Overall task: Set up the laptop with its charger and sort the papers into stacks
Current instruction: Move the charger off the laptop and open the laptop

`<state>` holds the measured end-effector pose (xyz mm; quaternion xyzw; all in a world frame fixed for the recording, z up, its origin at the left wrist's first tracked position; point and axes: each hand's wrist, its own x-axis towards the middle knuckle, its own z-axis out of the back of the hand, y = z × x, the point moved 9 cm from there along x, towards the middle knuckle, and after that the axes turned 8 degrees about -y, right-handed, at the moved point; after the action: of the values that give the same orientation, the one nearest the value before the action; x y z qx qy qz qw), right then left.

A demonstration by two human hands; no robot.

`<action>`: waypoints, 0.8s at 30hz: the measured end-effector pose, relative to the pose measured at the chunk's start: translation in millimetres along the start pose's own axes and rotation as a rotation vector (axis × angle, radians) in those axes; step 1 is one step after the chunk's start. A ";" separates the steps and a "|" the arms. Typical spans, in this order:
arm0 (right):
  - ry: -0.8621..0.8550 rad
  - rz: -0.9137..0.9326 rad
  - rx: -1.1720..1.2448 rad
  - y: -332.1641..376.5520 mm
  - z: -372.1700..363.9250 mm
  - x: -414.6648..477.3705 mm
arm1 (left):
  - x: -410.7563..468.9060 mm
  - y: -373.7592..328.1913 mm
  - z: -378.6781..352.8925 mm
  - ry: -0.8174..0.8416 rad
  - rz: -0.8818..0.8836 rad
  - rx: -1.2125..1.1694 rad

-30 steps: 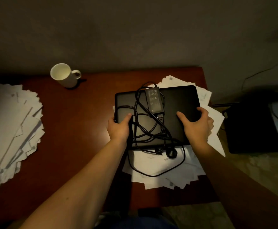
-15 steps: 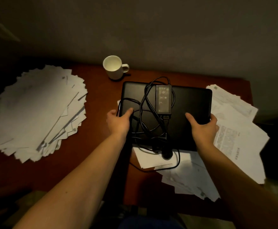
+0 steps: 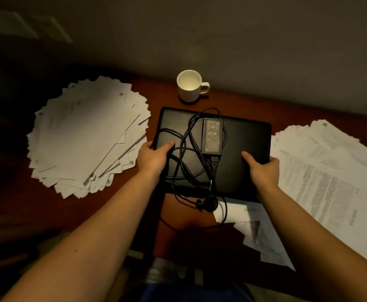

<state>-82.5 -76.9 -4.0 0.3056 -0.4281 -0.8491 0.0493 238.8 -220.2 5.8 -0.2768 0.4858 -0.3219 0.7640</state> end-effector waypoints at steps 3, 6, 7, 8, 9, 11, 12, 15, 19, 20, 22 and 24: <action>0.021 -0.003 -0.011 -5.3 -31.9 -14.7 | 22.7 -2.9 24.8 -0.004 -0.029 0.056; 0.077 -0.029 -0.026 -14.1 -66.5 -24.7 | 48.8 -2.4 46.3 -0.018 -0.071 0.142; 0.091 -0.033 -0.038 -15.9 -76.0 -27.5 | 56.2 -2.4 51.2 -0.014 -0.087 0.176; 0.102 -0.034 -0.051 -18.0 -84.7 -29.1 | 62.6 -2.7 54.7 -0.005 -0.105 0.215; 0.110 -0.032 -0.061 -19.6 -92.3 -30.3 | 67.8 -2.8 56.9 0.008 -0.122 0.254; 0.116 -0.017 -0.086 -21.7 -103.3 -30.8 | 75.9 -0.3 59.5 0.034 -0.142 0.327; 0.113 -0.004 -0.101 -23.0 -106.5 -29.6 | 79.0 2.0 60.0 0.047 -0.151 0.357; 0.084 0.059 -0.179 -25.4 -107.6 -27.1 | 80.3 8.7 57.3 0.099 -0.206 0.431; 0.006 0.198 -0.419 -18.2 -100.0 -27.9 | 71.0 11.5 51.1 0.158 -0.315 0.452; -0.010 0.225 -0.512 -15.4 -99.0 -30.9 | 69.9 11.8 51.5 0.150 -0.351 0.442; -0.043 0.304 -0.666 -6.5 -98.2 -39.9 | 66.3 12.0 57.7 0.087 -0.406 0.506; -0.031 0.422 -0.673 6.5 -103.5 -52.3 | 59.4 19.1 69.0 0.004 -0.391 0.546</action>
<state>16.8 -135.1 -20.4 0.1649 -0.1801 -0.9176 0.3136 325.6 -245.5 -15.8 -0.1494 0.3206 -0.5812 0.7329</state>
